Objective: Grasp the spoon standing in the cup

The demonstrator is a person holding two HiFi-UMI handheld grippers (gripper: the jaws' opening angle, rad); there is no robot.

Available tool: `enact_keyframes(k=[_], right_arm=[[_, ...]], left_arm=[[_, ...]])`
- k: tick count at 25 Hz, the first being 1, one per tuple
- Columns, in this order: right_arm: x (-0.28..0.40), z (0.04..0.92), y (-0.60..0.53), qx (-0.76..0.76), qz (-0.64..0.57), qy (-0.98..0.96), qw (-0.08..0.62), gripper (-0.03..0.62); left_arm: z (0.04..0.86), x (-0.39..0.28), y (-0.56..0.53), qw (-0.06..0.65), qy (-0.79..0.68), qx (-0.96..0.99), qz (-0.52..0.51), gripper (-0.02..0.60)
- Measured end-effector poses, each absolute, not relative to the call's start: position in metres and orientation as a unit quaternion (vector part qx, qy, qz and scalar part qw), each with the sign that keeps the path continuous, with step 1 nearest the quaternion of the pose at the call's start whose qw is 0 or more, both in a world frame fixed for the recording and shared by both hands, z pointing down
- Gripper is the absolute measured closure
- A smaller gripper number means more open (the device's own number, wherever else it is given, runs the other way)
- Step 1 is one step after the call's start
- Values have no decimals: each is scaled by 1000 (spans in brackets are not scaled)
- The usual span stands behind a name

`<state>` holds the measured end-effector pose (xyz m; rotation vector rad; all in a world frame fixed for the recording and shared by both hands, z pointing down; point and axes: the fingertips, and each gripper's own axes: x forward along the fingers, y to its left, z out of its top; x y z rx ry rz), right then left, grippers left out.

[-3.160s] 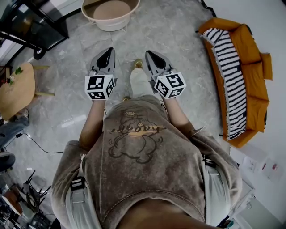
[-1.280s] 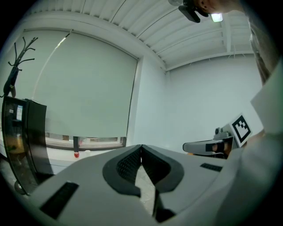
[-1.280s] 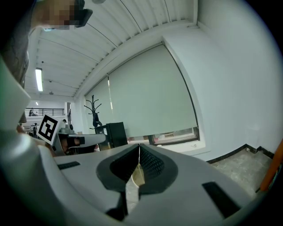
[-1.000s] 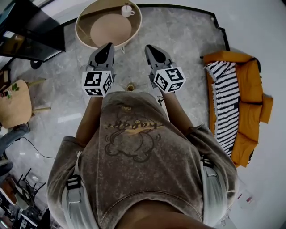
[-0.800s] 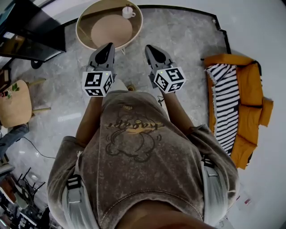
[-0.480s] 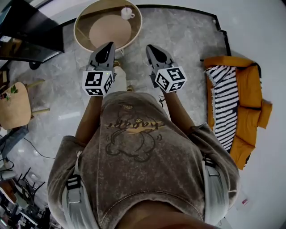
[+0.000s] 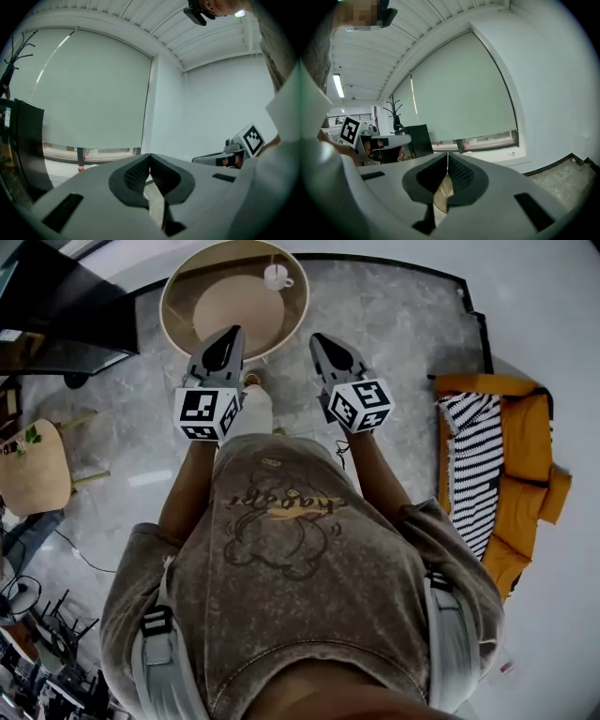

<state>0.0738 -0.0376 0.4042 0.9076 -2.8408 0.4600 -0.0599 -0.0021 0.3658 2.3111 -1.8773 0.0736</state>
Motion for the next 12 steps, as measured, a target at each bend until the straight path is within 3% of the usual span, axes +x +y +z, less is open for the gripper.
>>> enact_keyframes(k=[12], right_arm=[[17,402,-124,307,161,-936,61,574]], left_arm=[[367,-107,-107,89,-601,794,27,563]])
